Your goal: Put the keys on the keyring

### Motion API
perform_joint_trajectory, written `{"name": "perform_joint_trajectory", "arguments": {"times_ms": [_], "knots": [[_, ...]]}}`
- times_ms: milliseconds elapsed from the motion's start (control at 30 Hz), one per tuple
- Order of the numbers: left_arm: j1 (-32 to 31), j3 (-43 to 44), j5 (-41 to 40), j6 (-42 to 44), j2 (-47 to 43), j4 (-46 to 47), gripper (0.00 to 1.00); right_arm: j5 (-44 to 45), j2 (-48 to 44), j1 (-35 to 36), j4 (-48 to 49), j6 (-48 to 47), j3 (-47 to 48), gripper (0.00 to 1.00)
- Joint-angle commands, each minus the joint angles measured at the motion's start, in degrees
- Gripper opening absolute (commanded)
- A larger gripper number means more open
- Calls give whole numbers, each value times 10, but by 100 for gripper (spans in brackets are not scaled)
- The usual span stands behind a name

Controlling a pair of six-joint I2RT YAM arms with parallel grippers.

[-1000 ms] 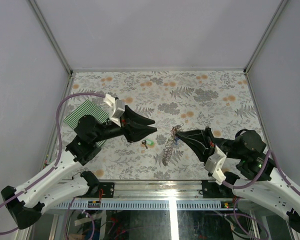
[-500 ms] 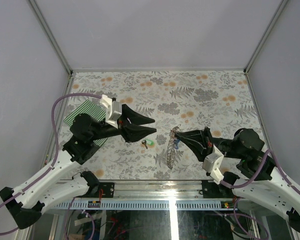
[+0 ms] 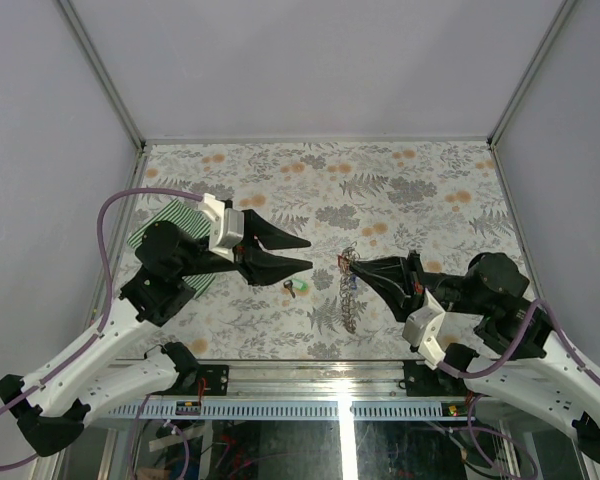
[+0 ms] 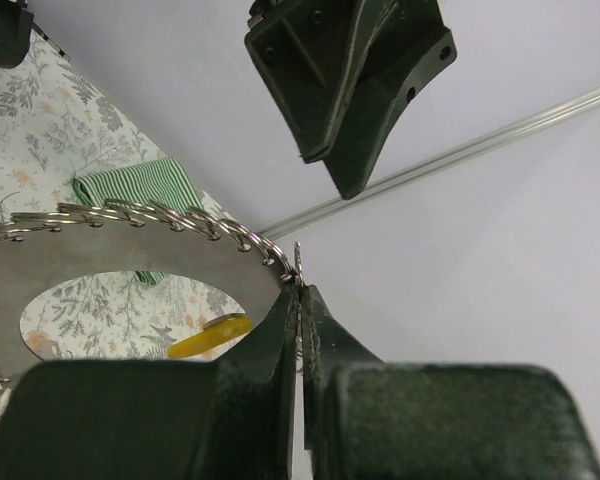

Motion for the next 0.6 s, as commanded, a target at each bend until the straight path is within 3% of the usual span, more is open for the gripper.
{"name": "perform_joint_trajectory", "arguments": {"times_ms": [0, 167, 567], "knots": [[-1, -1, -2, 11, -8, -9, 39, -21, 16, 0, -6, -48, 75, 0], [-2, -19, -10, 5, -12, -10, 39, -18, 43, 0, -74, -86, 119, 0], [-2, -38, -28, 10, -32, -20, 39, -16, 72, 5, -82, -95, 135, 0]]}}
